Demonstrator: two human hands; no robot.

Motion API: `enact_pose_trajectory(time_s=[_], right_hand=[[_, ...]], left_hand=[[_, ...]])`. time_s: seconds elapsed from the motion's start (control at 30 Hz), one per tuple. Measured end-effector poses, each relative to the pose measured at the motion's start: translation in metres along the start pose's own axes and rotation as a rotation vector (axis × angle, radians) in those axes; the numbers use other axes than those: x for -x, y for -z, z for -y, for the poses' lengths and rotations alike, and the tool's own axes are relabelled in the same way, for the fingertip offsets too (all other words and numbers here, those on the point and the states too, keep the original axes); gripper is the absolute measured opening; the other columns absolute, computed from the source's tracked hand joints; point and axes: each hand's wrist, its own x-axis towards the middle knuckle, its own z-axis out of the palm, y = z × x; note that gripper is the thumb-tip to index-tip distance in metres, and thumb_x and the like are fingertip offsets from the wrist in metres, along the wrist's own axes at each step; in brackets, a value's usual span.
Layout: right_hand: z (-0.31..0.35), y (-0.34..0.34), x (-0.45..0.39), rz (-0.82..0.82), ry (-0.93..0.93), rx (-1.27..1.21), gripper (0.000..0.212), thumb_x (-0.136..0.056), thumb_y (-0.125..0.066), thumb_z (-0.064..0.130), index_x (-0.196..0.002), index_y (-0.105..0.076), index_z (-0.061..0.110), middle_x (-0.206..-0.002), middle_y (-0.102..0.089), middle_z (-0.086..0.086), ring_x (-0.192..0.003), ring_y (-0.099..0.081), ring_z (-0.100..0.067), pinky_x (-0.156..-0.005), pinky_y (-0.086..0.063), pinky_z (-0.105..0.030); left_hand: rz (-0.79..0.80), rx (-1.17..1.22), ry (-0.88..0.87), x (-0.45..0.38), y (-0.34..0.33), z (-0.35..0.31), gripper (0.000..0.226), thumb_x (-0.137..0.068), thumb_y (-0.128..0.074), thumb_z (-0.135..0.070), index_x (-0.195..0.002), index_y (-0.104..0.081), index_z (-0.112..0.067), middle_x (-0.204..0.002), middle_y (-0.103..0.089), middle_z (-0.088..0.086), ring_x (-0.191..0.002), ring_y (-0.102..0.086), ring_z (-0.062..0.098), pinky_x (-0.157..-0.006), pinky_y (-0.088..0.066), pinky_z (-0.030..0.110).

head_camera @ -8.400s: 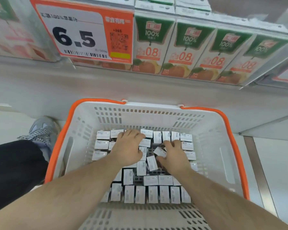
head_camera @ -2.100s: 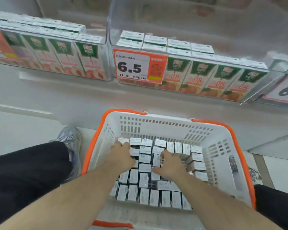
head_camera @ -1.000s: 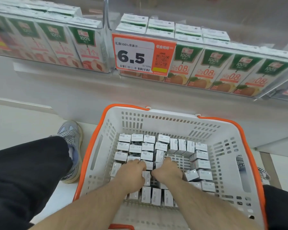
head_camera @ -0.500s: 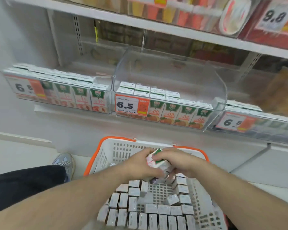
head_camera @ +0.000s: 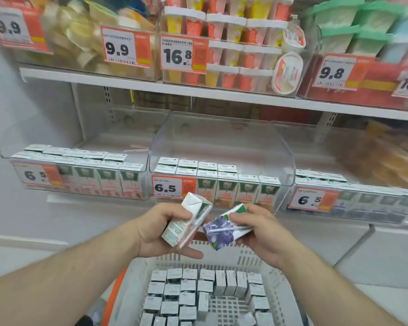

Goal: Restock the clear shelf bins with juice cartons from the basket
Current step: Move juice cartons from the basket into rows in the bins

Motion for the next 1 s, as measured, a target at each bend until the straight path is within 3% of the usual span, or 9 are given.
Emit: enact_pose_trajectory(time_s=[0.1, 0.2, 0.3, 0.43, 0.53, 0.67, 0.77, 0.87, 1.0], right_hand=[[0.002, 0.0, -0.002, -0.063, 0.128, 0.204, 0.024, -0.077, -0.072, -0.008, -0.095, -0.061, 0.004, -0.082, -0.072, -0.014, -0.067, -0.065, -0.023, -0.054, -0.046, -0.029], [0.007, -0.007, 0.004, -0.087, 0.216, 0.256, 0.034, -0.072, -0.074, -0.016, -0.095, -0.065, 0.007, -0.089, -0.072, -0.018, -0.065, -0.069, -0.026, -0.054, -0.055, -0.03], [0.006, -0.004, 0.004, -0.103, 0.288, 0.332, 0.038, -0.07, -0.076, -0.013, -0.098, -0.068, 0.011, -0.091, -0.072, -0.015, -0.076, -0.071, -0.032, -0.063, -0.061, -0.044], [0.01, 0.005, 0.015, -0.106, 0.37, 0.392, 0.038, -0.077, -0.074, -0.011, -0.1, -0.07, 0.019, -0.092, -0.071, -0.005, -0.077, -0.068, -0.015, -0.061, -0.055, -0.021], [0.015, 0.005, 0.029, -0.044, 0.327, 0.279, 0.026, -0.091, -0.053, -0.016, -0.114, -0.061, -0.007, -0.119, -0.058, -0.032, -0.069, -0.058, -0.003, -0.069, -0.05, -0.009], [0.002, 0.012, 0.021, -0.217, 0.333, 0.299, 0.047, -0.089, -0.071, 0.013, -0.133, -0.058, 0.025, -0.13, -0.063, -0.003, -0.116, -0.063, -0.022, -0.095, -0.054, -0.045], [-0.002, 0.013, 0.017, -0.24, 0.254, 0.162, 0.062, -0.088, -0.073, 0.028, -0.142, -0.043, 0.038, -0.114, -0.069, -0.001, -0.089, -0.07, -0.022, -0.081, -0.059, -0.043], [0.003, 0.016, 0.017, -0.301, 0.241, 0.136, 0.037, -0.088, -0.072, 0.028, -0.121, -0.056, 0.03, -0.096, -0.071, -0.004, -0.06, -0.066, -0.018, -0.06, -0.055, -0.037], [0.003, 0.024, 0.019, -0.398, 0.348, 0.335, 0.04, -0.073, -0.077, 0.029, -0.106, -0.061, 0.044, -0.09, -0.071, 0.008, -0.07, -0.066, -0.014, -0.071, -0.059, -0.04]], left_hand=[[0.098, -0.279, -0.037, -0.006, -0.004, -0.001, 0.066, -0.037, -0.085, -0.022, -0.103, -0.076, -0.016, -0.116, -0.066, 0.01, -0.104, -0.062, 0.025, -0.09, -0.053, 0.048], [0.072, -0.916, -0.187, -0.01, -0.009, -0.002, 0.047, -0.052, -0.073, -0.026, -0.098, -0.072, -0.03, -0.146, -0.039, -0.016, -0.127, -0.046, 0.004, -0.095, -0.052, 0.042], [0.063, -1.331, -0.362, -0.019, -0.015, 0.007, 0.026, -0.059, -0.072, -0.023, -0.083, -0.064, -0.027, -0.133, -0.03, -0.022, -0.122, -0.046, -0.002, -0.09, -0.048, 0.022], [0.011, -1.398, -0.461, -0.029, -0.024, 0.015, 0.029, -0.058, -0.072, -0.024, -0.085, -0.064, -0.014, -0.125, -0.031, -0.015, -0.113, -0.049, -0.001, -0.086, -0.046, 0.016], [-0.048, -1.429, -0.524, -0.033, -0.029, 0.017, 0.026, -0.058, -0.074, -0.028, -0.08, -0.061, -0.026, -0.123, -0.029, -0.015, -0.114, -0.046, -0.002, -0.089, -0.042, 0.013], [-0.204, -1.464, -0.569, -0.041, -0.04, 0.022, 0.029, -0.055, -0.066, -0.047, -0.079, -0.056, -0.035, -0.132, -0.025, -0.013, -0.124, -0.041, 0.008, -0.097, -0.044, 0.025], [-0.275, -1.59, -0.573, -0.048, -0.049, 0.027, 0.045, -0.054, -0.064, -0.051, -0.091, -0.064, -0.026, -0.135, -0.02, -0.011, -0.129, -0.034, 0.012, -0.104, -0.04, 0.024], [-0.245, -1.63, -0.565, -0.051, -0.055, 0.029, 0.042, -0.054, -0.066, -0.05, -0.088, -0.061, -0.027, -0.133, -0.02, -0.009, -0.129, -0.03, 0.011, -0.104, -0.039, 0.024], [-0.083, -1.487, -0.497, -0.05, -0.057, 0.027, 0.025, -0.056, -0.072, -0.038, -0.068, -0.05, -0.038, -0.133, -0.019, -0.016, -0.134, -0.022, 0.003, -0.106, -0.031, 0.017]])
